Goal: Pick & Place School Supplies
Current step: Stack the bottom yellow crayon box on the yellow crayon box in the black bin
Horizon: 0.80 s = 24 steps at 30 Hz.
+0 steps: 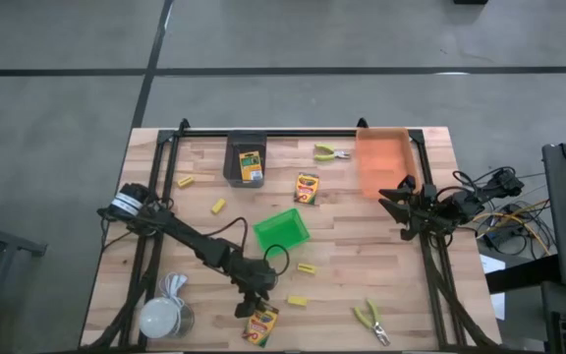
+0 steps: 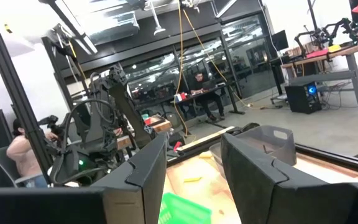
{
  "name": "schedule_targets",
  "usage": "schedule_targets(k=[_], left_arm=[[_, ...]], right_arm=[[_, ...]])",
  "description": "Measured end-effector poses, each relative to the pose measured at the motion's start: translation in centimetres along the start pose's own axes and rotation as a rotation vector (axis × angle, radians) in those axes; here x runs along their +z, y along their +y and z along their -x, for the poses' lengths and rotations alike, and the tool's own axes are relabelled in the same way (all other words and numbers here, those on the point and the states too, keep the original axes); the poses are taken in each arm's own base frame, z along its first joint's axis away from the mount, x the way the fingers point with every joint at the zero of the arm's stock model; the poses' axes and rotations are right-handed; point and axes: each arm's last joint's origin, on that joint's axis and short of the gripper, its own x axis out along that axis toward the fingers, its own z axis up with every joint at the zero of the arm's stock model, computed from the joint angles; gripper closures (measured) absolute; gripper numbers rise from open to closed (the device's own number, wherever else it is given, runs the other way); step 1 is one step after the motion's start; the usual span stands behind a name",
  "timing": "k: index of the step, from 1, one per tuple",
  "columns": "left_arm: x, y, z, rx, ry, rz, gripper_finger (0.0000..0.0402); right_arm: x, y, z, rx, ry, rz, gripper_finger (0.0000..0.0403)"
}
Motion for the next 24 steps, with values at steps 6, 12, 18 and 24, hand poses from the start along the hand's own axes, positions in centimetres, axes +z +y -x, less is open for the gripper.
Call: schedule_targets(k=[6, 12, 18, 24], left_arm=[[-0.04, -0.03, -0.01, -0.025, 0.015, 0.024, 0.0213], [-0.09, -0.04, -0.01, -0.033, 0.024, 0.036, 0.0213], [0.04, -0.1, 0.03, -0.011, 0.013, 0.036, 0.0213], [0.58, -0.15, 0.08, 0.034, -0.022, -0.021, 0.0213]], right_arm=[[0.0, 0.0, 0.0, 0.0, 0.0, 0.0, 0.0255], [0.0, 0.0, 0.0, 0.0, 0.0, 0.0, 0.0255], [0.01, 0.0, 0.0, 0.0, 0.0, 0.0, 0.0255], [0.0, 0.0, 0.0, 0.0, 0.0, 0.0, 0.0255]])
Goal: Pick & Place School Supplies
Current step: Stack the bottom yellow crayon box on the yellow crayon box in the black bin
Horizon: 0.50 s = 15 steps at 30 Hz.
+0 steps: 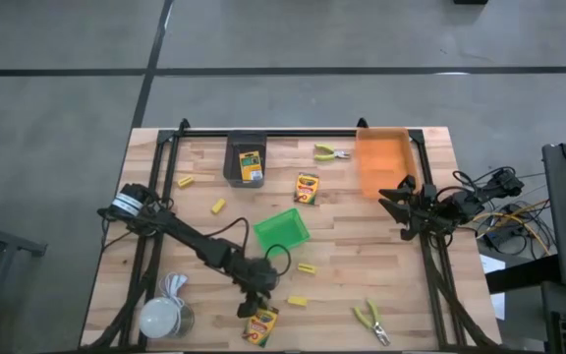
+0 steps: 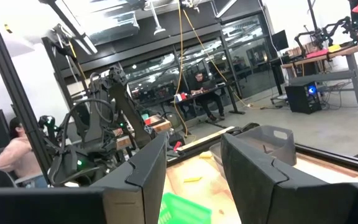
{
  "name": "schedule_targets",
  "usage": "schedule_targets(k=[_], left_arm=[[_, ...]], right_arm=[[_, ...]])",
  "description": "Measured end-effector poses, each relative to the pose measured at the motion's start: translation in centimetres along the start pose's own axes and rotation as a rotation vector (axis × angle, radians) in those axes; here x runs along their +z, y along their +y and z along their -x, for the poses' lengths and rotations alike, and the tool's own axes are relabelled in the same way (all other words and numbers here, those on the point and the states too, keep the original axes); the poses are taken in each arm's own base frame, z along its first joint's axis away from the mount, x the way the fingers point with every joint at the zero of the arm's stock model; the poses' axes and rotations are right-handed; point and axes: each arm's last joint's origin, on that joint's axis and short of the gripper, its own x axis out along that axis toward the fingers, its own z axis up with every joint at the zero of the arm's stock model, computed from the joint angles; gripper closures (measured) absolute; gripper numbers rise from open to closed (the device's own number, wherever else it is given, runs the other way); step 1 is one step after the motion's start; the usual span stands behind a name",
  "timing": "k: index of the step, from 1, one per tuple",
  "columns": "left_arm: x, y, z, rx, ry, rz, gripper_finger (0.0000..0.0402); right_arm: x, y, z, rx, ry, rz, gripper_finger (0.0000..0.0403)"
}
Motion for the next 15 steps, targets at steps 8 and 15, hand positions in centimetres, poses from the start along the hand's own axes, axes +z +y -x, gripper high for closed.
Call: schedule_targets(k=[8, 15], left_arm=[[1.1, -0.5, 0.1, 0.0, -0.04, -0.087, 0.0213], [1.7, -1.2, 0.1, -0.026, -0.062, -0.126, 0.0213]], right_arm=[[0.0, 0.0, 0.0, 0.0, 0.0, 0.0, 0.0255], [0.0, 0.0, 0.0, 0.0, 0.0, 0.0, 0.0255]])
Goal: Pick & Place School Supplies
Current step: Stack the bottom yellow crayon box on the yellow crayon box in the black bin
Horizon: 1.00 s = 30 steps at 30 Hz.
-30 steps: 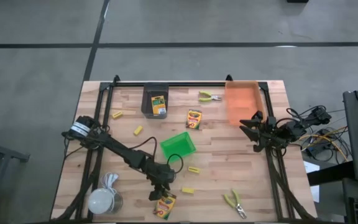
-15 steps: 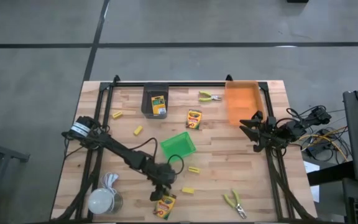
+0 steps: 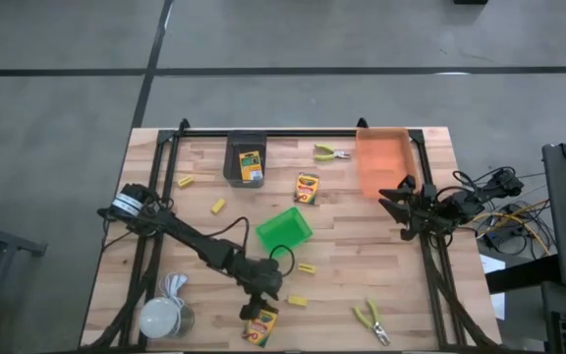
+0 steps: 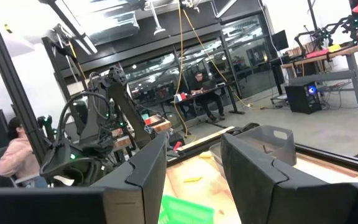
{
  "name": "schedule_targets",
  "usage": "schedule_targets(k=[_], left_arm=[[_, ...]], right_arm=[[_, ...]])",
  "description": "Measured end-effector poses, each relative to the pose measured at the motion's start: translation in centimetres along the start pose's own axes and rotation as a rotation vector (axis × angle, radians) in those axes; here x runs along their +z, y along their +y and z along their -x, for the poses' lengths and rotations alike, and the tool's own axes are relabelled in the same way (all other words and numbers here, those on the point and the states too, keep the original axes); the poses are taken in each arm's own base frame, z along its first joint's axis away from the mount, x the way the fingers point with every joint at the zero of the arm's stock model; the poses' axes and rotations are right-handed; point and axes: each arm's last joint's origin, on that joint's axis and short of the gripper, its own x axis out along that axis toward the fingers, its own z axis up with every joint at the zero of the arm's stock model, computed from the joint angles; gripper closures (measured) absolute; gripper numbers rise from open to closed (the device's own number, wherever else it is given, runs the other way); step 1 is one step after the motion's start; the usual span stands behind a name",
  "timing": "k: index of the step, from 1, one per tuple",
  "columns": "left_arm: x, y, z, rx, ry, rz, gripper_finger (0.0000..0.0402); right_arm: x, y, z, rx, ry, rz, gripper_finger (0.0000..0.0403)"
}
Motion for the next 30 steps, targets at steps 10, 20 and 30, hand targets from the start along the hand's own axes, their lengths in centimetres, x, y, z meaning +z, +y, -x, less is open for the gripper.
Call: schedule_targets(k=[10, 20, 30], left_arm=[[-0.4, -0.4, -1.2, 0.004, -0.018, -0.021, 0.0213], [-1.1, 0.1, -2.3, 0.004, 0.004, 0.019, 0.0213], [-1.3, 0.3, -2.6, -0.003, 0.017, 0.041, 0.0221]], right_arm=[[0.0, 0.0, 0.0, 0.0, 0.0, 0.0, 0.0255], [-0.1, 0.0, 0.0, -0.001, 0.005, 0.005, 0.0255], [-0.1, 0.0, 0.0, -0.001, 0.01, 0.009, 0.0255]])
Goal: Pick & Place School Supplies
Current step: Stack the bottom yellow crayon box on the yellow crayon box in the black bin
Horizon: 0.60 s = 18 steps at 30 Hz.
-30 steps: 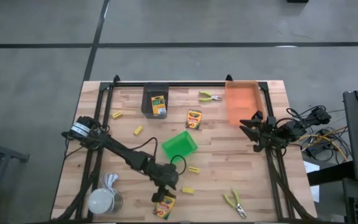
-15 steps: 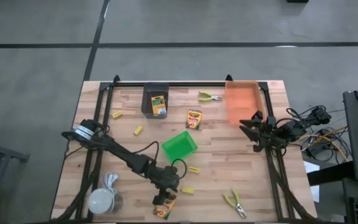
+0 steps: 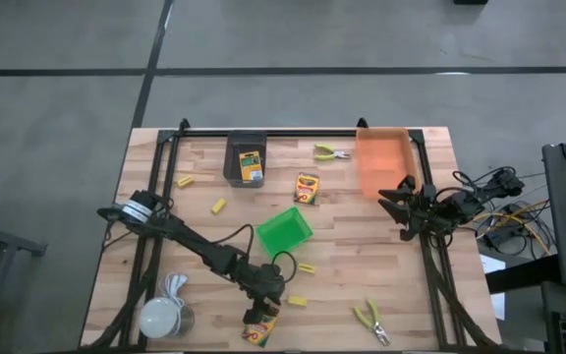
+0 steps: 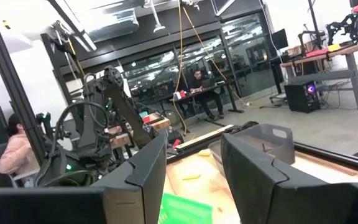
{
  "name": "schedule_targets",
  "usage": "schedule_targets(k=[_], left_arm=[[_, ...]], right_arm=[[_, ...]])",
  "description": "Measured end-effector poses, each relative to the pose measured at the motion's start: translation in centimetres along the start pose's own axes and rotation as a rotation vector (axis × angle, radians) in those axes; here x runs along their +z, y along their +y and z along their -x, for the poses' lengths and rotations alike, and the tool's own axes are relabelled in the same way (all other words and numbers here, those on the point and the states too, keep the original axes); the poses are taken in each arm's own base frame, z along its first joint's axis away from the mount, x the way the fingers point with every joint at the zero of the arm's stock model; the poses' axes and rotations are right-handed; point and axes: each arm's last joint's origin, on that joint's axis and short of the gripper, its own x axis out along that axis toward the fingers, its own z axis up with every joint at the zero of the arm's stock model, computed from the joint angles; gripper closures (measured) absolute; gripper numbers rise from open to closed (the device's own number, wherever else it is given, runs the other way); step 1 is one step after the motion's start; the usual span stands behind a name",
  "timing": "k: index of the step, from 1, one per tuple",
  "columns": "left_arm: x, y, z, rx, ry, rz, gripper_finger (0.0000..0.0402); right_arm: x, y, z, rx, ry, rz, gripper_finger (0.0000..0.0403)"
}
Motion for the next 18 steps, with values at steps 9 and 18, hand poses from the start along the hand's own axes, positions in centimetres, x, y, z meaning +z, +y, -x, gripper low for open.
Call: schedule_targets(k=[9, 18], left_arm=[[-0.2, -0.06, -0.01, -0.018, 0.021, 0.028, 0.0236], [-0.41, -0.3, -0.04, -0.061, 0.049, 0.044, 0.0236]], right_arm=[[0.0, 0.0, 0.0, 0.0, 0.0, 0.0, 0.0255], [0.0, 0.0, 0.0, 0.0, 0.0, 0.0, 0.0255]])
